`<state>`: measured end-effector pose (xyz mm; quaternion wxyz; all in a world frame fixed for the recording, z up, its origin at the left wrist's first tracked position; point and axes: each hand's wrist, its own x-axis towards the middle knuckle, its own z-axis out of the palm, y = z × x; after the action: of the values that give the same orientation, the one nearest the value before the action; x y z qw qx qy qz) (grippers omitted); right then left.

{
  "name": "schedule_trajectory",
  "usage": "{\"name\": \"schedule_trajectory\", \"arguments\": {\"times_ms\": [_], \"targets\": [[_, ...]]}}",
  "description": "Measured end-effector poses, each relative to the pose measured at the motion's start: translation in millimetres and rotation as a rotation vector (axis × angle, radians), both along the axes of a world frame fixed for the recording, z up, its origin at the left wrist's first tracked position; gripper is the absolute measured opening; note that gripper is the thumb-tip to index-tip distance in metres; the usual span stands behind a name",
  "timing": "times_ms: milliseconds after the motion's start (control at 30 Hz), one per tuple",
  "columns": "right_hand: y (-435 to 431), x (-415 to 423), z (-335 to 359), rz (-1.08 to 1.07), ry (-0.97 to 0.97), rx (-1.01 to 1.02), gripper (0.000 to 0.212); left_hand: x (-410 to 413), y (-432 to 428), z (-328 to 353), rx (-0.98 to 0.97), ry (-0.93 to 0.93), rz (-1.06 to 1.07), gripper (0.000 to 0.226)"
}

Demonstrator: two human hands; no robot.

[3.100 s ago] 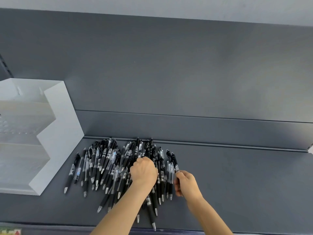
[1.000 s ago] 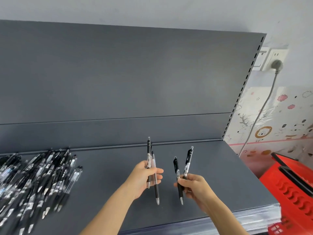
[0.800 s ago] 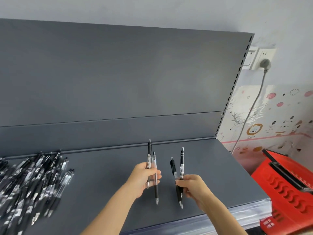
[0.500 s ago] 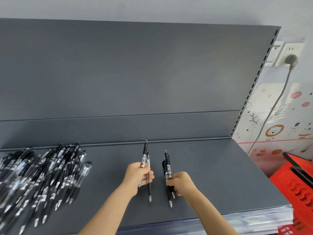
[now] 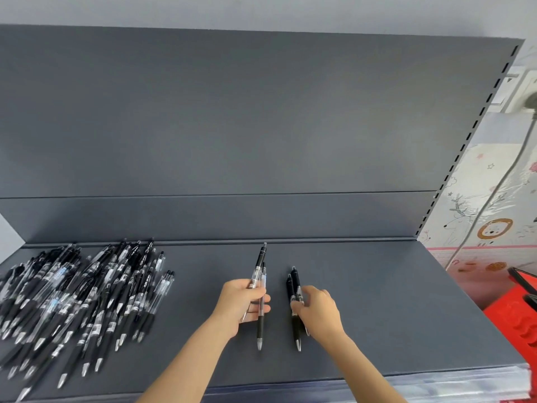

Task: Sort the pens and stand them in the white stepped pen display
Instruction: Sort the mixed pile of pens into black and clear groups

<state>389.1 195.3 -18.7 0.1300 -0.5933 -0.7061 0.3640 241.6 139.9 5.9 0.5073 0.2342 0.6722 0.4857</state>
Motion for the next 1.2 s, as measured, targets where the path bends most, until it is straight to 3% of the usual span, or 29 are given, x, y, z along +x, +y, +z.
{"name": "schedule_trajectory", "arguments": {"times_ms": [233, 400, 567, 633, 733, 800, 867, 1067, 1200], "targets": [[10, -12, 41, -0.064, 0.344, 0.112, 0.022, 20, 13, 9, 0.044, 0.178, -0.145, 0.006], [26, -11, 42, -0.205, 0.564, -0.067, 0.013, 31, 21, 10, 0.051, 0.345, -0.213, 0.008], [41, 16, 41, -0.483, 0.850, -0.224, 0.020, 23, 22, 4, -0.027, 0.388, -0.224, 0.010], [46, 30, 34, -0.490, 0.757, -0.205, 0.025, 16, 22, 0, -0.042, 0.354, -0.184, 0.008], [46, 39, 13, -0.346, 0.345, -0.110, 0.030, 14, 24, -5, -0.041, 0.293, -0.148, 0.008], [42, 38, -3, -0.227, 0.085, -0.053, 0.023, 18, 26, -7, -0.035, 0.260, -0.146, 0.008], [37, 35, -13, -0.167, -0.003, -0.031, 0.014, 21, 27, -9, -0.029, 0.243, -0.145, 0.009], [31, 40, -10, -0.125, 0.069, 0.069, 0.013, 31, 32, -6, 0.011, 0.195, -0.139, 0.008], [23, 55, 13, -0.130, 0.343, -0.002, 0.015, 47, 44, 0, 0.071, 0.065, -0.152, 0.009]]}}
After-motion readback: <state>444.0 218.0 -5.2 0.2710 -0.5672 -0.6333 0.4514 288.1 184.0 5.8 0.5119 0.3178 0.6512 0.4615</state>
